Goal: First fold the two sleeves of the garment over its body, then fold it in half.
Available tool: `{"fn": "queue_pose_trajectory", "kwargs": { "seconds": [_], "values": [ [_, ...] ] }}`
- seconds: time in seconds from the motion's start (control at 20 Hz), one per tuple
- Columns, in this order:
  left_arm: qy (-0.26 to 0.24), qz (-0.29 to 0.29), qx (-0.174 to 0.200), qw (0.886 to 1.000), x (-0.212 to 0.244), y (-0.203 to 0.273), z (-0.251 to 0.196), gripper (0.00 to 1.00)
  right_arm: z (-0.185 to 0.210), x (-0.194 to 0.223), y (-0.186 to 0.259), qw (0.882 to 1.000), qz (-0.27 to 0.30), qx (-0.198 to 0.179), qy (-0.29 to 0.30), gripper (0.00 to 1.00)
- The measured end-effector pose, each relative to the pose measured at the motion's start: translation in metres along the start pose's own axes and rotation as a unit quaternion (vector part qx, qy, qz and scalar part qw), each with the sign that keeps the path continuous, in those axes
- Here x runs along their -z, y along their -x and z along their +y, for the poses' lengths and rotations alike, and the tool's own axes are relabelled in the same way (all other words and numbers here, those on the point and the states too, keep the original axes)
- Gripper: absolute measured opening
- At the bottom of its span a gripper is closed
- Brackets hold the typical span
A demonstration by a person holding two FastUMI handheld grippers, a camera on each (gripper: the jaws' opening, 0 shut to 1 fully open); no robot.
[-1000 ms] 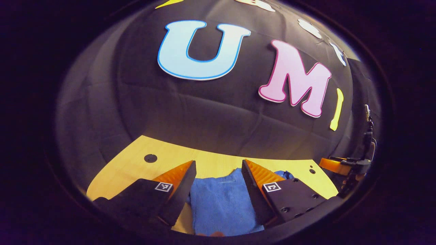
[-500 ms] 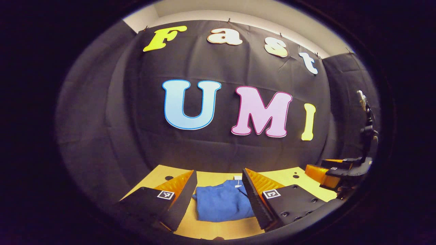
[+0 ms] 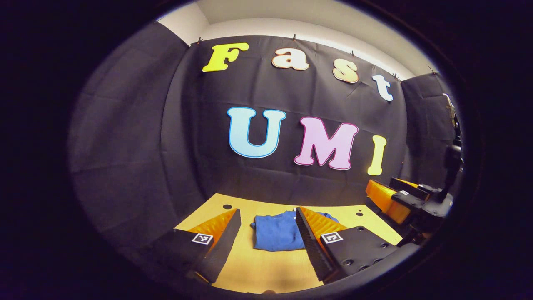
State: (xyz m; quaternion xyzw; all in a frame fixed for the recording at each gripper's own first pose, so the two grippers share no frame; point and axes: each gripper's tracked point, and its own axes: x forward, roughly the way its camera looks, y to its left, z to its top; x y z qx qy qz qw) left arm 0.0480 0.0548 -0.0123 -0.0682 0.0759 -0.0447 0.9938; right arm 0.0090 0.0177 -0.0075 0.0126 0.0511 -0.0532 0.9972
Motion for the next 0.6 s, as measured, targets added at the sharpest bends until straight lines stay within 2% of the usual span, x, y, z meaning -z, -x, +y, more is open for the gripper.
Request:
{"fn": "queue_pose_trajectory", "kwargs": {
  "seconds": [0.25, 0.6],
  "values": [
    [-0.009, -0.016, 0.001, 1.0, -0.007, 0.01, -0.003, 0.77, 0.023, 0.0, 0.005, 0.999, 0.0, -0.028, 0.018, 0.93],
    [-0.034, -0.03, 0.009, 0.999, -0.014, 0.03, -0.011, 0.77, 0.026, 0.012, 0.019, 0.999, -0.007, -0.031, 0.015, 0.93]
  ]
}}
